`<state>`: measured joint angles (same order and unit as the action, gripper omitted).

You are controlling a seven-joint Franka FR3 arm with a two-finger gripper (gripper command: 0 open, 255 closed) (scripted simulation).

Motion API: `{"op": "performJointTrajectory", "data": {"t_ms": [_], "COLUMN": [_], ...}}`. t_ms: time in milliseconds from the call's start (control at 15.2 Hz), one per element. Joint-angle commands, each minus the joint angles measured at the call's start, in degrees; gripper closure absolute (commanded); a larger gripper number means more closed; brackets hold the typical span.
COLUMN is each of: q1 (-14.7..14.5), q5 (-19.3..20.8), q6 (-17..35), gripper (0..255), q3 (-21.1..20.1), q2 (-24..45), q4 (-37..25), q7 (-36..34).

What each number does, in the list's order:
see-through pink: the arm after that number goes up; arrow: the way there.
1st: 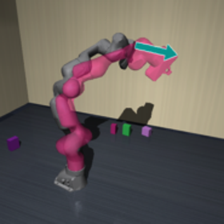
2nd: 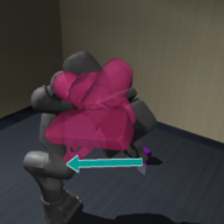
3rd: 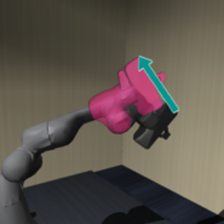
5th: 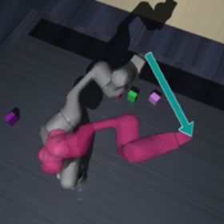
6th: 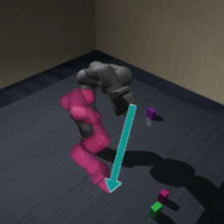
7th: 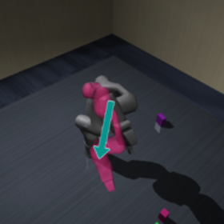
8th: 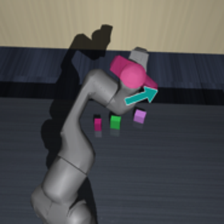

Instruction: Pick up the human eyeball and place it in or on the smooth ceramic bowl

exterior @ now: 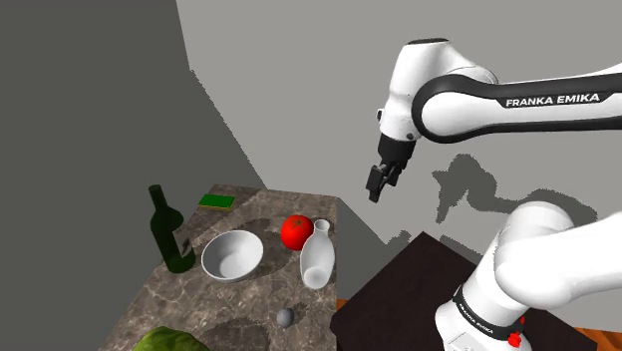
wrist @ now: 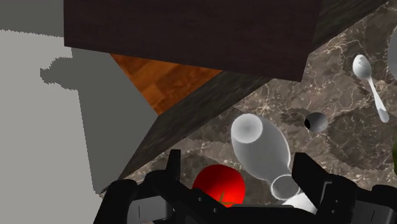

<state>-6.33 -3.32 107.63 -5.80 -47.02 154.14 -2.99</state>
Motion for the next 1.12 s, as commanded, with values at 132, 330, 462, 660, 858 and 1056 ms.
{"op": "performJointTrajectory", "data": {"t_ms": [132,330,462,660,858,1056], "q1": [-2.2,-3.9,-5.0,-6.4,-7.4,-7.7], "q5": [-3.2,-5.5,-7.0,-8.8,-10.0,-9.9], "q6": [8.1,14.6,19.2,26.2,33.3,40.2], "gripper": [0,0,0,0,0,0], "q3": [-3.3,-5.8,-7.6,-10.3,-13.1,-15.9], "q2": [3.9,8.1,11.5,17.5,24.4,32.0], "q4": [3.7,5.6,6.4,6.9,6.6,5.3], "q7": [-3.0,-5.1,-6.5,-8.6,-10.9,-13.8]}}
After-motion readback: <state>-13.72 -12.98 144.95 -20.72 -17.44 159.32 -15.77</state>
